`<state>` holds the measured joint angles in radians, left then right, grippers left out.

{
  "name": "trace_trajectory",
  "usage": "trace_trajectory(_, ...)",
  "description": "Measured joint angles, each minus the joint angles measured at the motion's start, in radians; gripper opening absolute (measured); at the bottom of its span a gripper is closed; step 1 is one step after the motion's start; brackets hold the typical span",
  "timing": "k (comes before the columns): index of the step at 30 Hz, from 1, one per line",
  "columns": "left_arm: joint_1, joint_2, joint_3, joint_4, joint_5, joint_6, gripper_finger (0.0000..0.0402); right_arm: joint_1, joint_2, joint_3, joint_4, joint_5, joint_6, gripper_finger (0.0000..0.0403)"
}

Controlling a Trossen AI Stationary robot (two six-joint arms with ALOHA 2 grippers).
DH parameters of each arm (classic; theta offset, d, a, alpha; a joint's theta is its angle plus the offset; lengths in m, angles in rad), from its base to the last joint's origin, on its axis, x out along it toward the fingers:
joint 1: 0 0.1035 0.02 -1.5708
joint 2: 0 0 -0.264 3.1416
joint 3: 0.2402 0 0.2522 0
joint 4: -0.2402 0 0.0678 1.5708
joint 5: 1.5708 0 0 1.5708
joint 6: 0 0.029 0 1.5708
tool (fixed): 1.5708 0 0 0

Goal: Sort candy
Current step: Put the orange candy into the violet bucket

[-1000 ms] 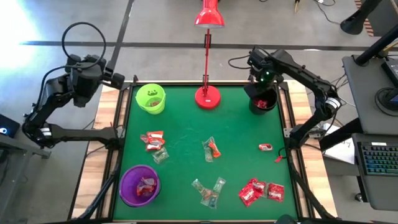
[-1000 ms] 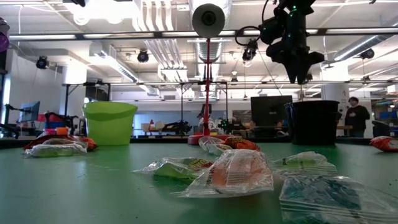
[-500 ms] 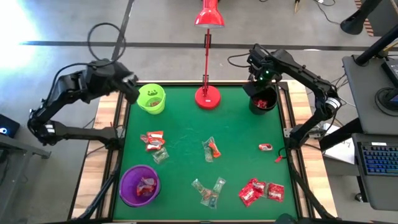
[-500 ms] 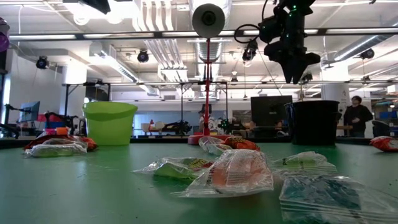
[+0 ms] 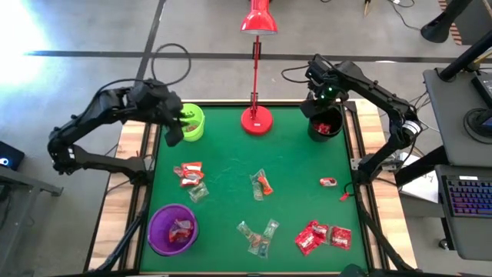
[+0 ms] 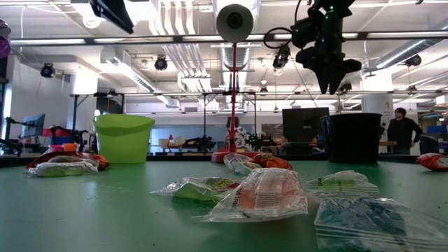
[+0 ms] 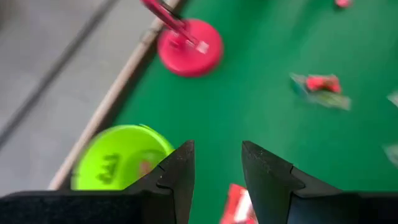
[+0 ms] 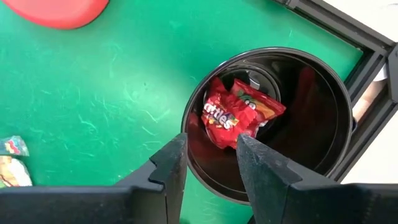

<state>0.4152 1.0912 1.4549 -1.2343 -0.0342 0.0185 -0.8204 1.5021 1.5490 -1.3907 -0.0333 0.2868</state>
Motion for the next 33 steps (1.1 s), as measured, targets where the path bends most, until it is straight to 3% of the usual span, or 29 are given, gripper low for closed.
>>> trace_trajectory(14,-0.019,-0.053,-0.353,0.018,0.097,0.106,0.0115,0.013,0.000,0.000,-0.004,0.000,-0.051,0.0136)
trace_trajectory(30,-0.019,-0.044,-0.699,0.268,0.186,0.159,0.0115,0.107,0.000,0.000,-0.016,0.000,-0.051,0.0138)
trace_trajectory(33,-0.019,-0.023,-0.711,0.277,0.185,0.157,0.0115,0.111,0.000,0.000,-0.014,0.000,-0.051,0.0138)
